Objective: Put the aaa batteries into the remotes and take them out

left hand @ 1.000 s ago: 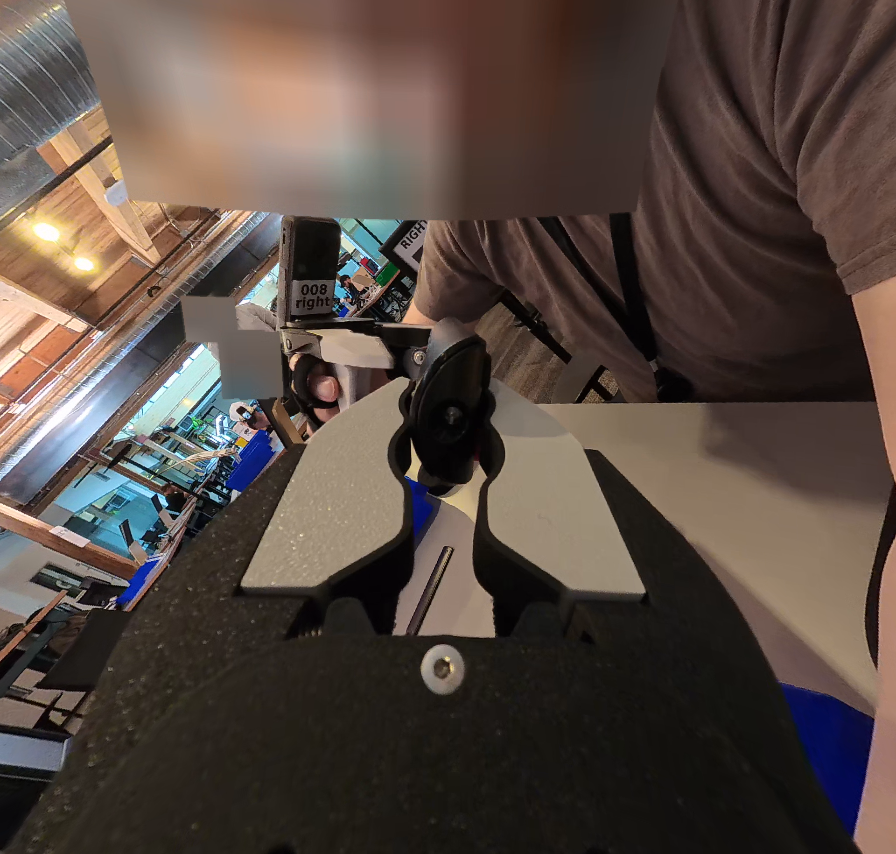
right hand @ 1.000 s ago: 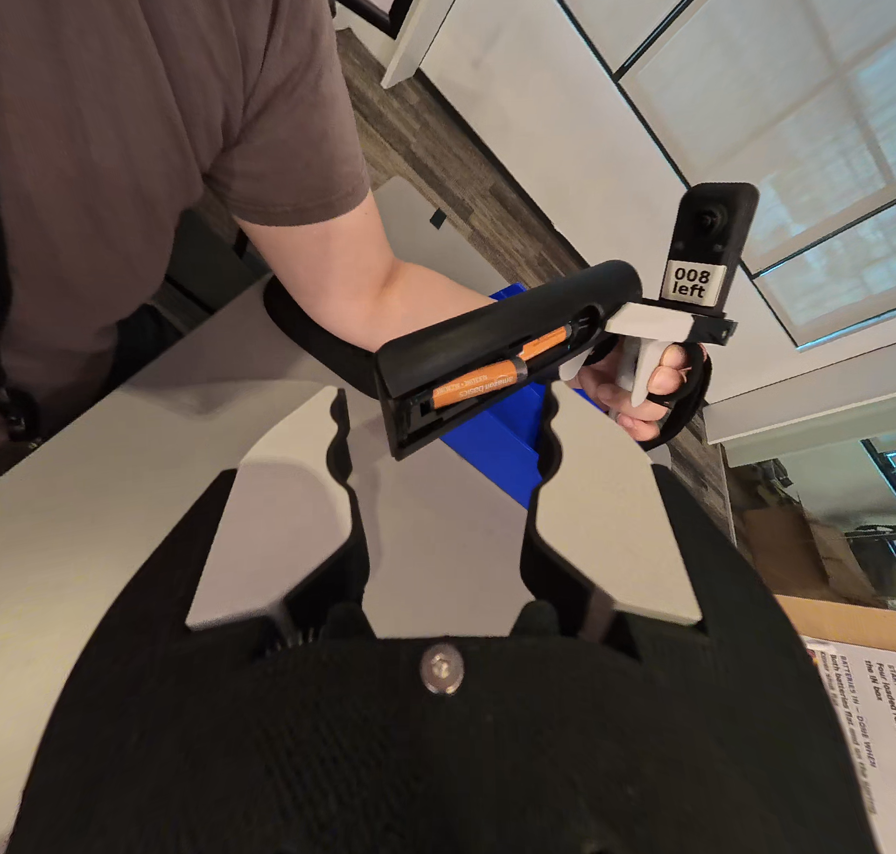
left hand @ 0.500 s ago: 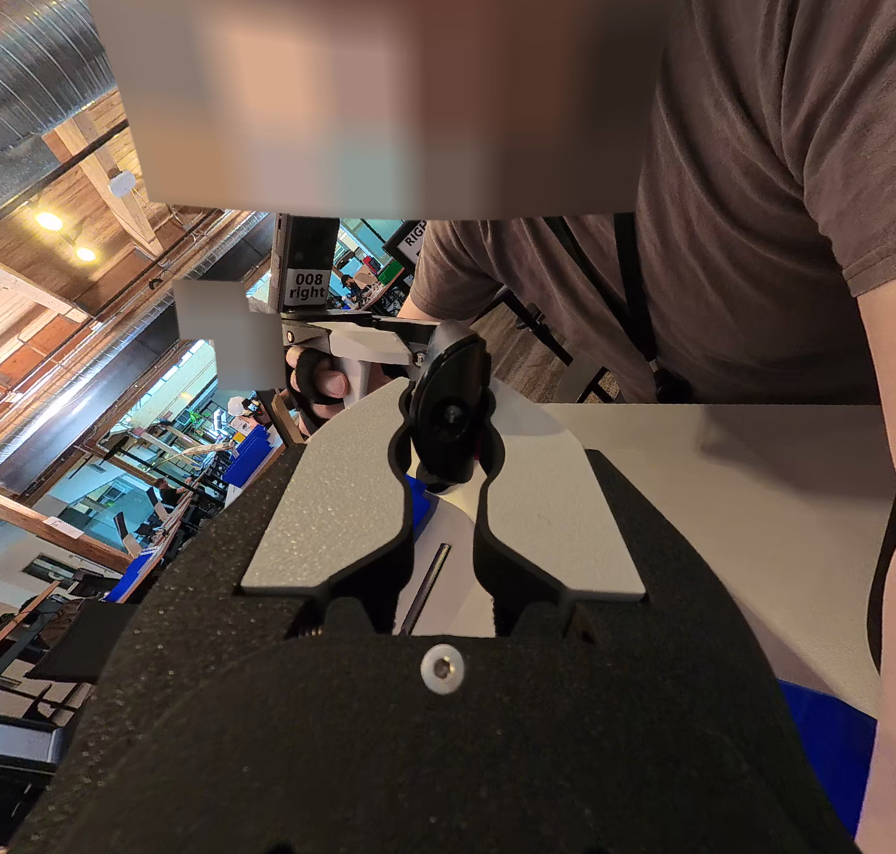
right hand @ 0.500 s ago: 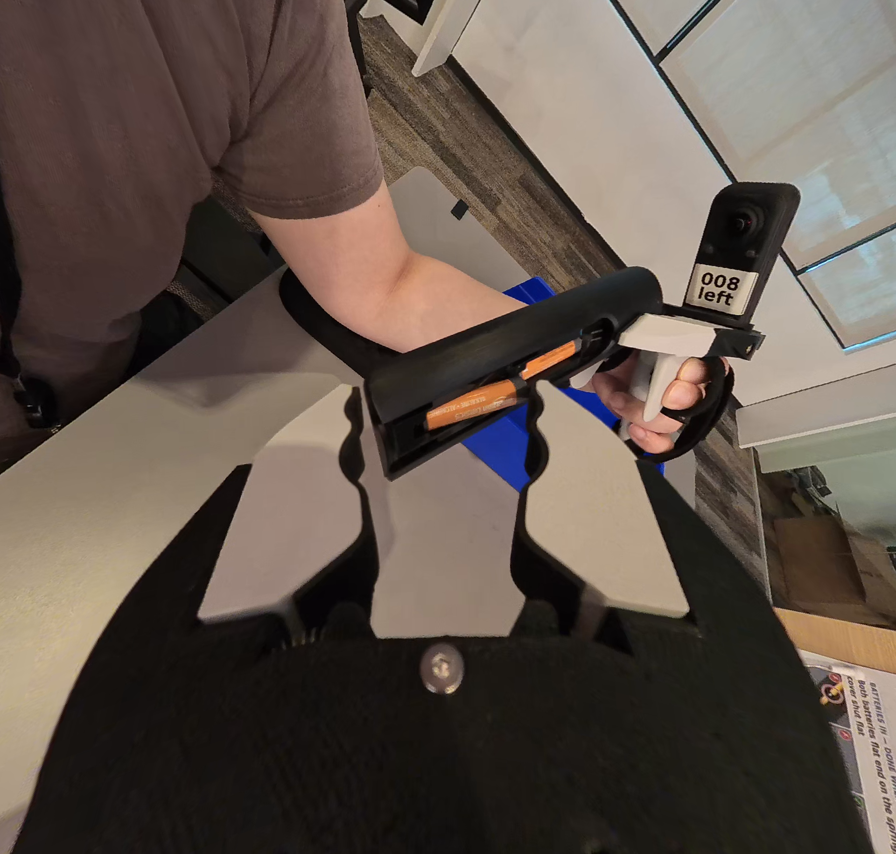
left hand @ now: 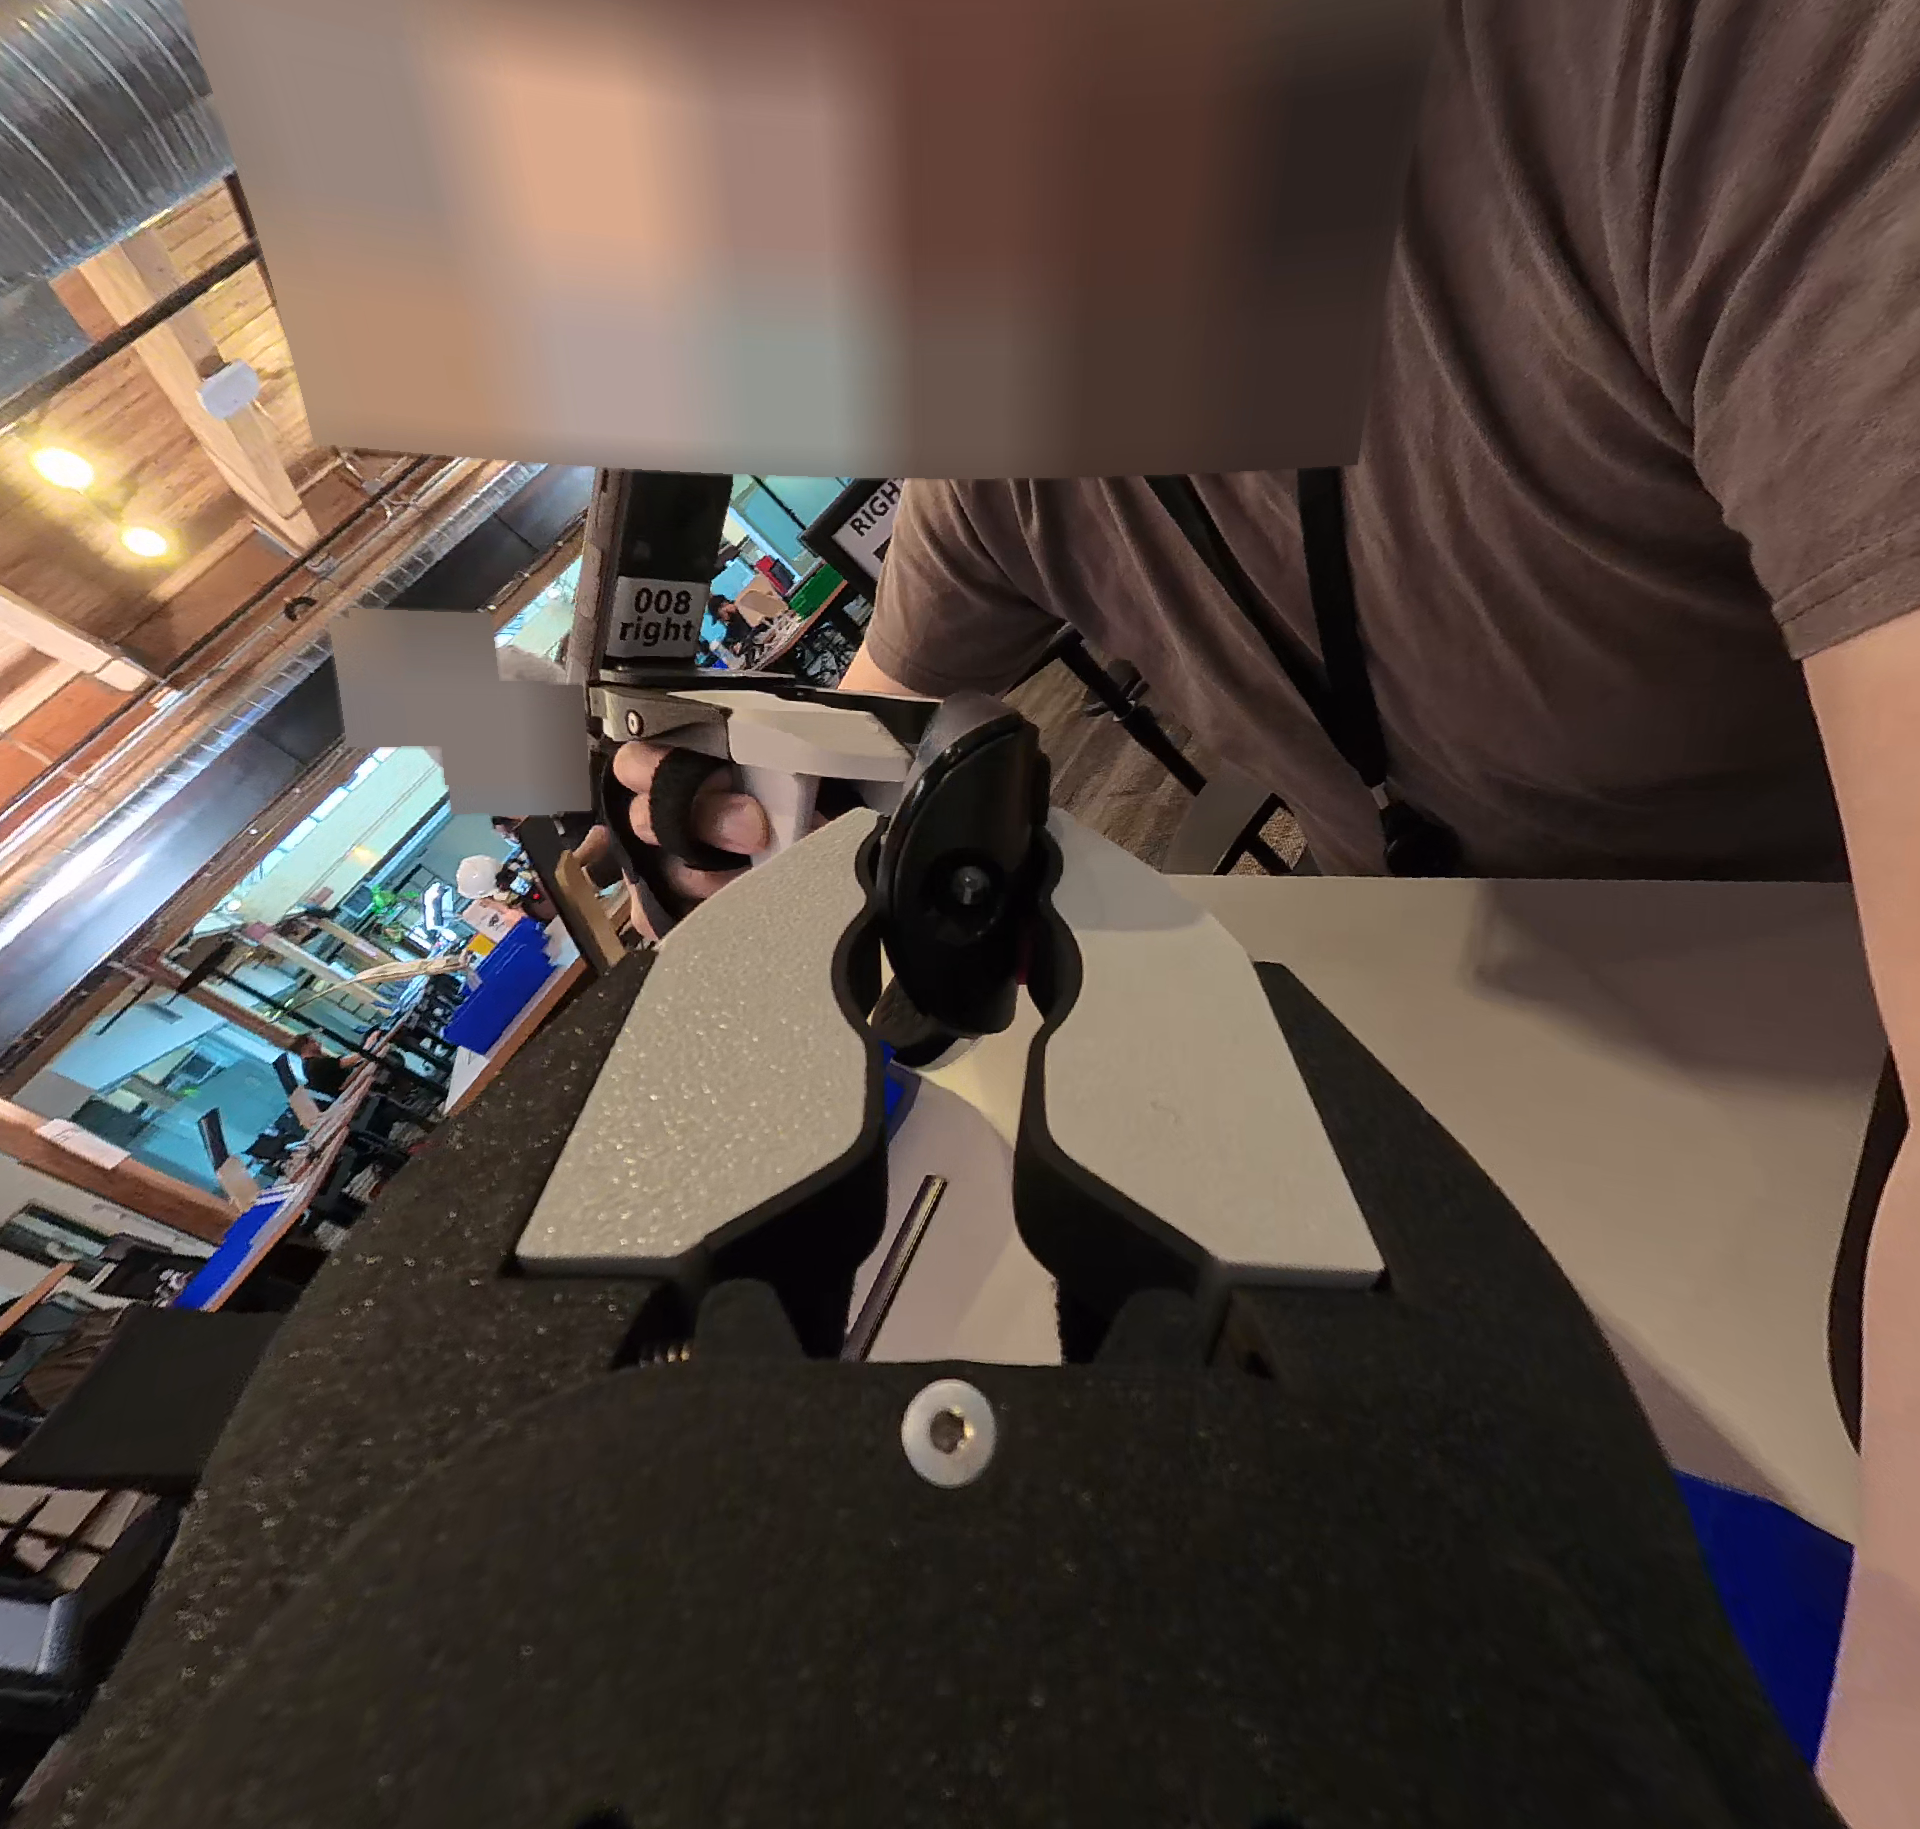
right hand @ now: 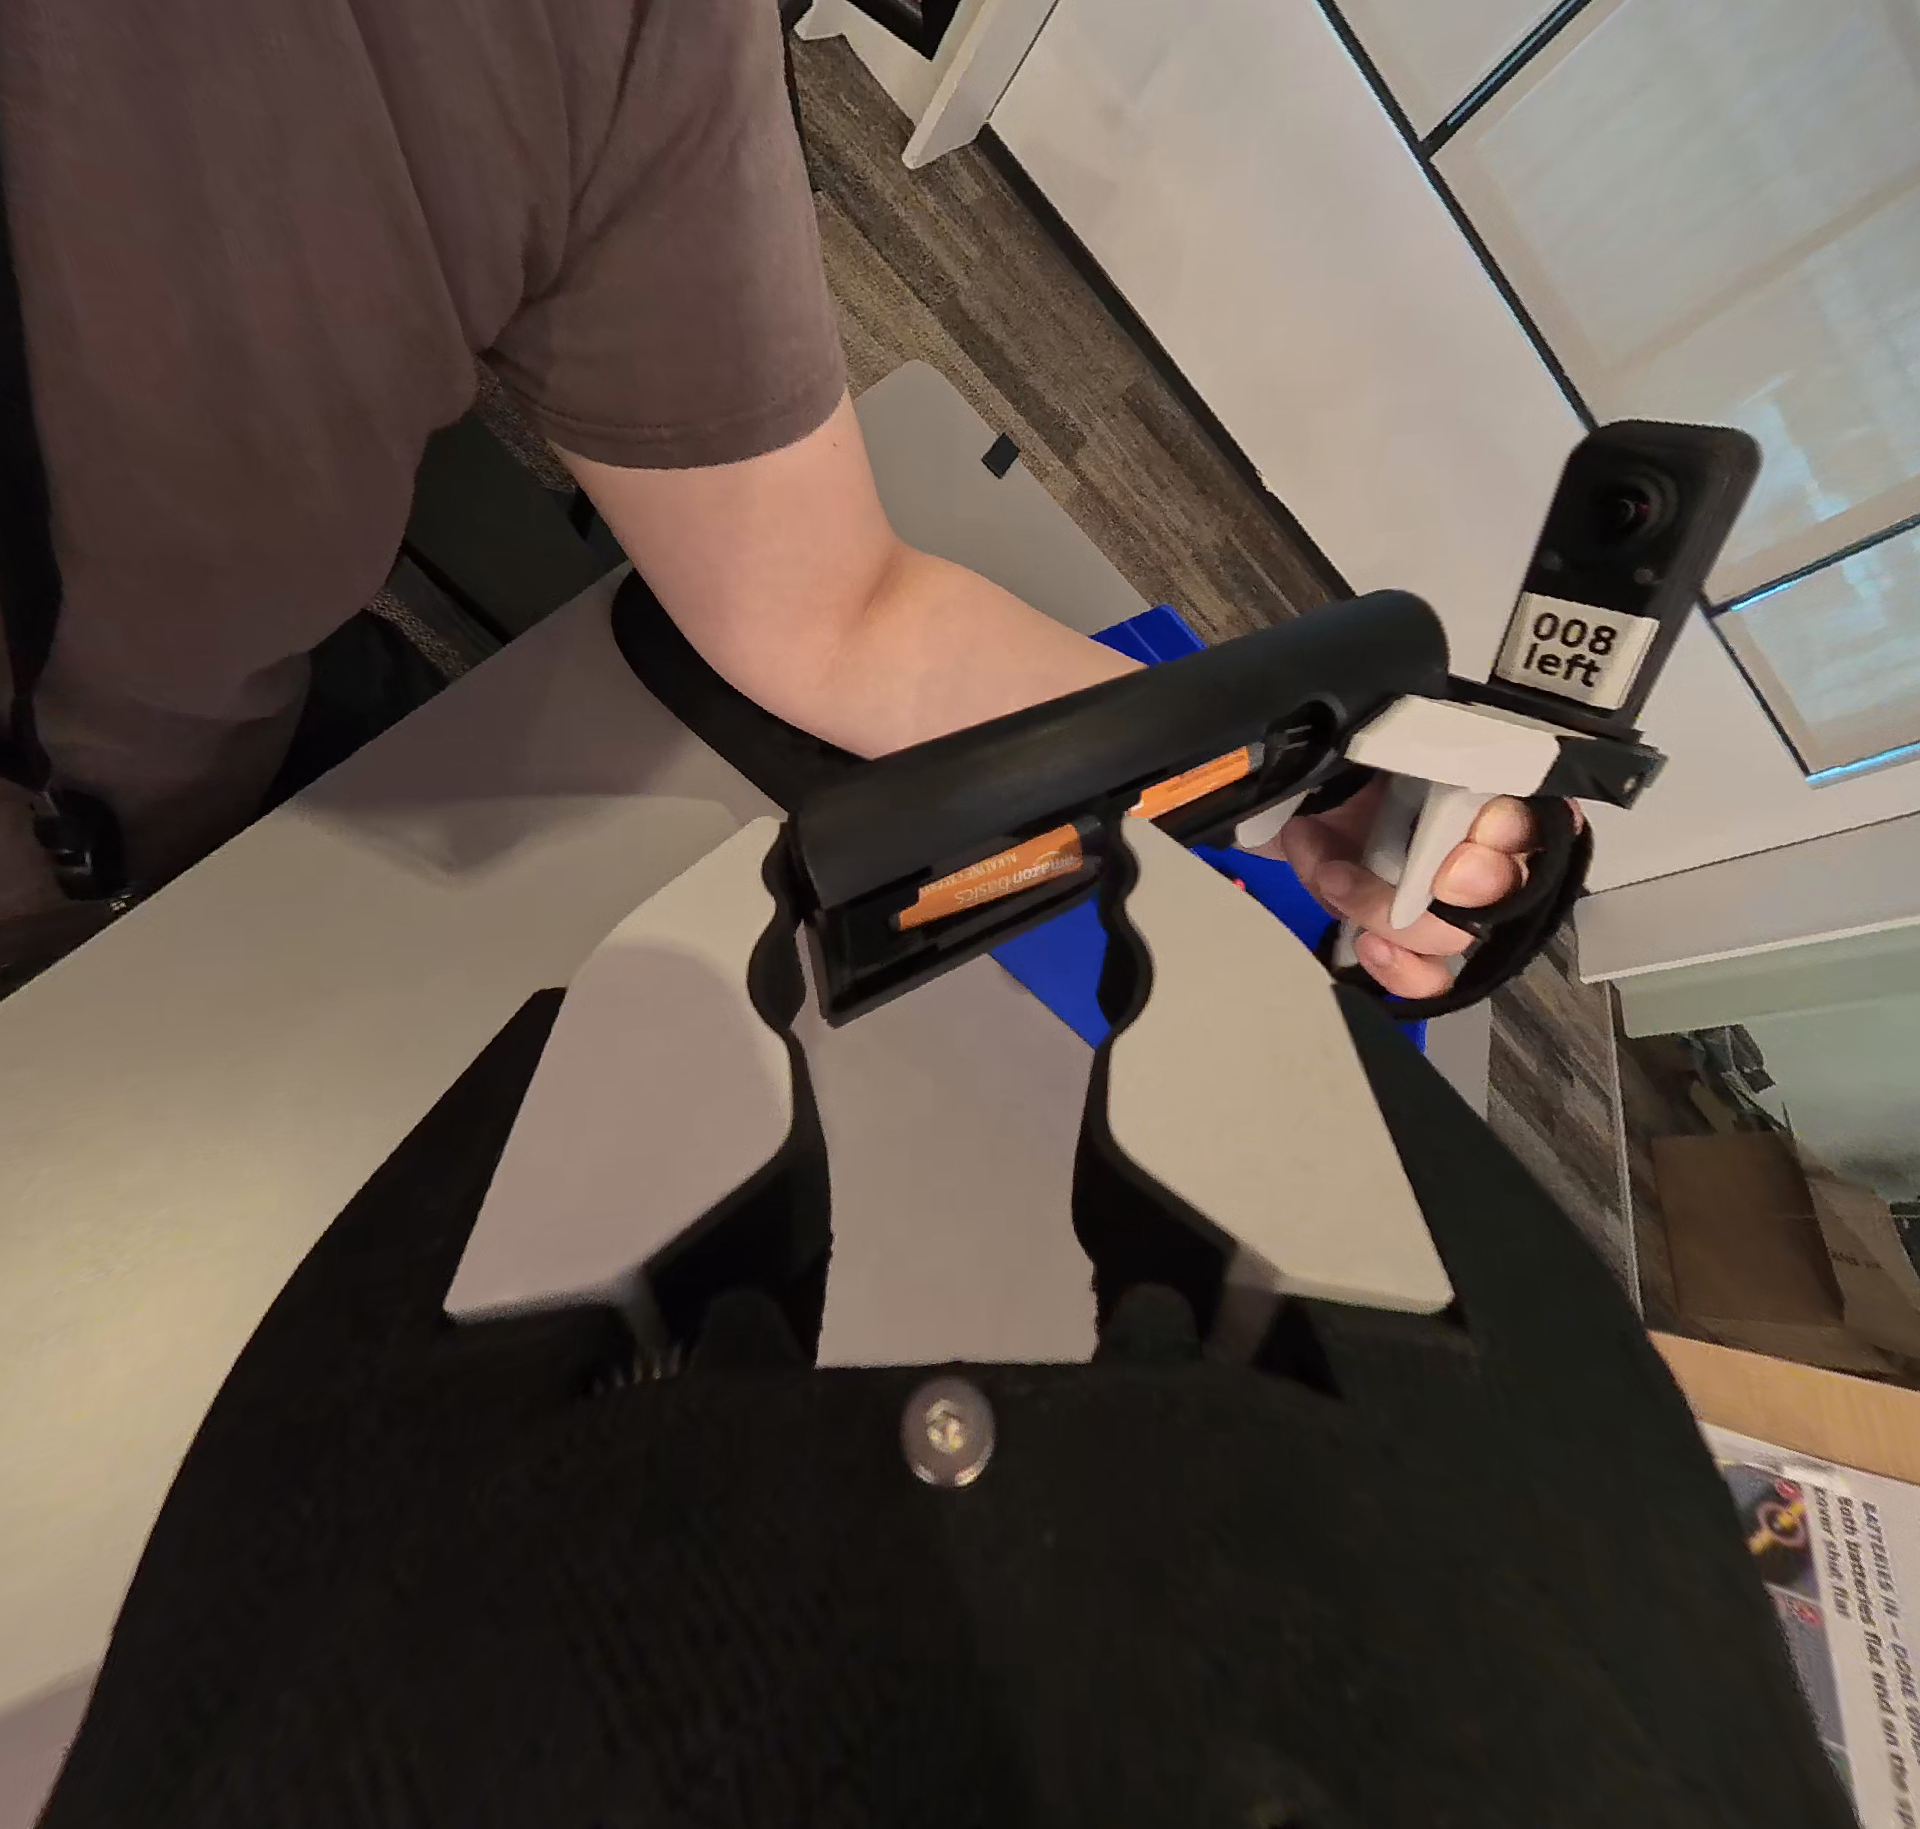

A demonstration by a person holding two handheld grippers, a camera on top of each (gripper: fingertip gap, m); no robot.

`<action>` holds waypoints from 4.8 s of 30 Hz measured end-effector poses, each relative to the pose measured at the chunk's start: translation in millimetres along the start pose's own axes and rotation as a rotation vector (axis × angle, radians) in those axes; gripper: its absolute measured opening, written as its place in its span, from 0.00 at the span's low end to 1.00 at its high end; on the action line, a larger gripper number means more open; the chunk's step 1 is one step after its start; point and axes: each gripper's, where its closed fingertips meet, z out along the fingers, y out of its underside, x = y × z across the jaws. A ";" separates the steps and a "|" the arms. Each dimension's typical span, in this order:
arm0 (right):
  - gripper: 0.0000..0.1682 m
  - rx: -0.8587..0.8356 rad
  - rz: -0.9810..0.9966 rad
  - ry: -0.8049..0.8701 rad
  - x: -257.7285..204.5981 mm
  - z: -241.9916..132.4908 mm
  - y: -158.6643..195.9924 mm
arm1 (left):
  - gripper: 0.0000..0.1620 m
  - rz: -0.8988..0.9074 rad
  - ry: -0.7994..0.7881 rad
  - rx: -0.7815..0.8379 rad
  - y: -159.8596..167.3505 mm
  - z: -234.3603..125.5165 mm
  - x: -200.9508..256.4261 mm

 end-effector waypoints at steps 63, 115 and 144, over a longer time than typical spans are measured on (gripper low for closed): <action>0.25 -0.016 -0.033 0.167 10.2 -4.3 12.1 | 0.15 0.041 -0.032 0.057 -12.7 -1.0 -3.4; 0.13 -0.465 0.328 0.646 41.4 -70.3 149.8 | 0.19 -0.208 -0.389 -0.452 105.0 0.0 -74.6; 0.14 -0.653 0.205 0.606 21.1 -110.8 152.9 | 0.18 -0.171 -0.372 -0.645 136.4 46.8 -82.8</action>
